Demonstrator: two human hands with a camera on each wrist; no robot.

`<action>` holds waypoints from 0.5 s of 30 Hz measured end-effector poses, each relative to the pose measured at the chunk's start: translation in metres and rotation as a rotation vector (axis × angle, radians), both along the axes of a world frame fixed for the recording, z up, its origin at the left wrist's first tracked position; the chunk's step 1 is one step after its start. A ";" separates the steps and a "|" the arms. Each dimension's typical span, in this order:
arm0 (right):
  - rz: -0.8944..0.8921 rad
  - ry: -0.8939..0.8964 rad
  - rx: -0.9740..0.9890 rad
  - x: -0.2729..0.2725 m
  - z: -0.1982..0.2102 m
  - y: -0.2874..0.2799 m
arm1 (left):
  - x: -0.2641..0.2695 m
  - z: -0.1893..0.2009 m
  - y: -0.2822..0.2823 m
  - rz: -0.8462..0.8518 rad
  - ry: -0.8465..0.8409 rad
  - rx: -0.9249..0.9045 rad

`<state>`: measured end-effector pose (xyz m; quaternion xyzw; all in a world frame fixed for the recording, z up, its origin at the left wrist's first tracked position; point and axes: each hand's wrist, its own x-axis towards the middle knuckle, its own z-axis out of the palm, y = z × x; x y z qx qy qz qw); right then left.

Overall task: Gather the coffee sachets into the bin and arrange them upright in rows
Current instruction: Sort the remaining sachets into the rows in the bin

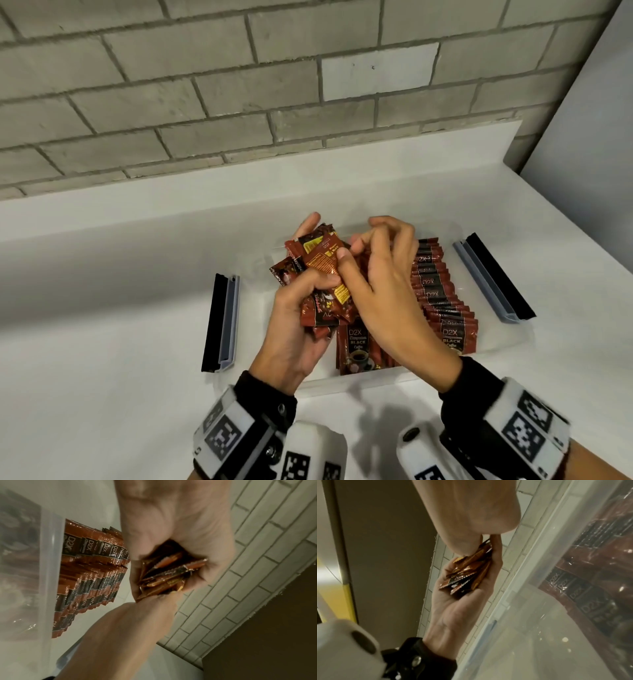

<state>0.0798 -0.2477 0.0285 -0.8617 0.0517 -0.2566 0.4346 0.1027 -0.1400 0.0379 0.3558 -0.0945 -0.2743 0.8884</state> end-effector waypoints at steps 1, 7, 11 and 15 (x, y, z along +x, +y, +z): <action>-0.003 -0.022 -0.031 0.002 -0.002 0.000 | 0.000 -0.001 0.000 0.008 0.019 -0.005; 0.196 -0.114 -0.018 -0.003 0.007 -0.006 | 0.003 -0.006 0.004 0.040 0.108 -0.034; 0.356 -0.060 -0.205 -0.010 -0.001 -0.018 | 0.009 -0.008 0.009 0.073 0.143 -0.020; 0.425 -0.025 -0.260 -0.011 -0.011 -0.022 | 0.008 -0.012 0.011 0.044 0.134 0.037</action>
